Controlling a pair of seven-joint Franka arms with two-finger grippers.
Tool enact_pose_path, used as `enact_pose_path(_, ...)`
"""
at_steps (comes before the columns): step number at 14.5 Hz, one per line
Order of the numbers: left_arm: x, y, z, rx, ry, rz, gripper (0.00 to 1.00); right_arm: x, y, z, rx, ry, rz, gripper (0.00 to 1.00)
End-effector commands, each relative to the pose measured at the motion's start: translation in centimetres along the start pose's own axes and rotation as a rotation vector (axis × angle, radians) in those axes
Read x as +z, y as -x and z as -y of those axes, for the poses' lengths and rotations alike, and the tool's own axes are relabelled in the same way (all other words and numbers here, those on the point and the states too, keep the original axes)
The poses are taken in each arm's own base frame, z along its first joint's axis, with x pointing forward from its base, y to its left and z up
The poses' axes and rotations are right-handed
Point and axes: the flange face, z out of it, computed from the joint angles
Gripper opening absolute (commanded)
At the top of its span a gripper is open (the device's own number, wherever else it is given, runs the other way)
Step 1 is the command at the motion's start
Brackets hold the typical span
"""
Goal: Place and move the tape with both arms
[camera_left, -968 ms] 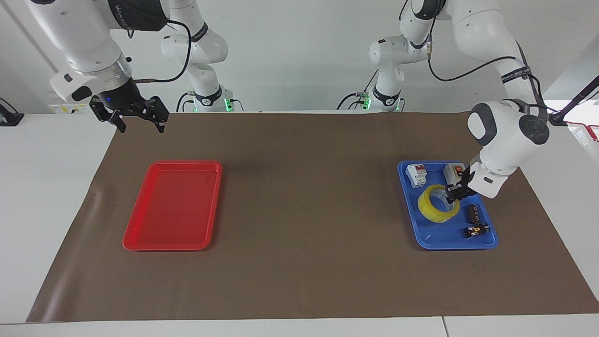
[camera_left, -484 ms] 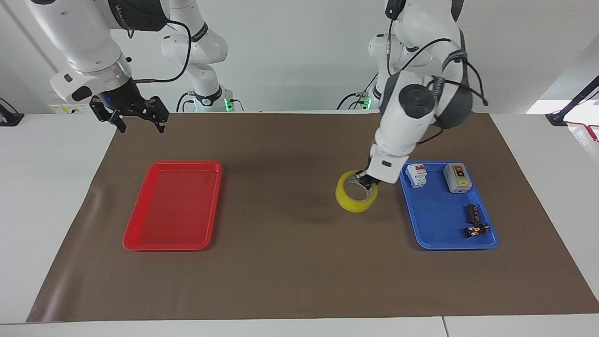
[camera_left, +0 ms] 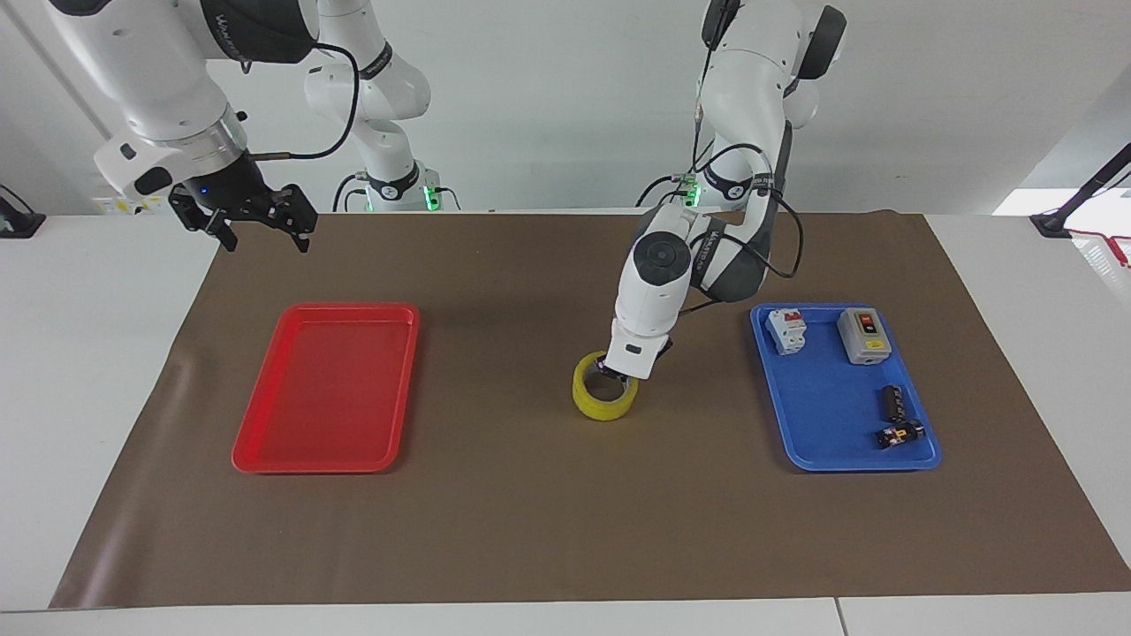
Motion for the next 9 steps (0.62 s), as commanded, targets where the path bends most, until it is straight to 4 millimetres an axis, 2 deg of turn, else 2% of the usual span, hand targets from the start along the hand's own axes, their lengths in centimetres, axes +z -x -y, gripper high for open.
enact_pose_path(1, -1.9, 0.2, 0.6, -0.002, 0.005, -0.041, 1.00, 0.0, 0.3, 0.1, -0.030, 0.010, -0.014, 1.00)
enact_pose_path(2, -3.2, -0.5, 0.9, -0.011, 0.019, -0.053, 1.00, 0.0, 0.2, 0.1, -0.050, 0.006, -0.023, 1.00)
enact_pose_path(3, -6.2, -1.8, 2.3, -0.030, 0.042, -0.080, 1.00, -0.1, -0.2, 0.2, -0.088, -0.001, -0.048, 1.00)
enact_pose_path(4, -9.3, -3.3, 4.6, -0.053, 0.058, -0.107, 1.00, 0.1, -0.1, 0.4, -0.122, -0.002, -0.042, 1.00)
enact_pose_path(5, -13.2, -4.6, 7.5, -0.040, 0.061, -0.145, 1.00, 0.8, -0.2, 0.7, -0.132, -0.002, -0.025, 1.00)
enact_pose_path(7, -18.7, -6.7, 14.2, 0.038, 0.032, -0.141, 1.00, 2.4, -1.3, 4.1, -0.186, -0.002, -0.010, 1.00)
enact_pose_path(8, -21.3, -7.0, 18.1, 0.107, 0.005, -0.111, 1.00, 3.7, -2.4, 6.8, -0.206, -0.016, -0.017, 1.00)
enact_pose_path(9, -23.1, -6.9, 21.3, 0.169, -0.017, -0.081, 1.00, 4.9, -3.2, 9.7, -0.180, -0.027, -0.028, 1.00)
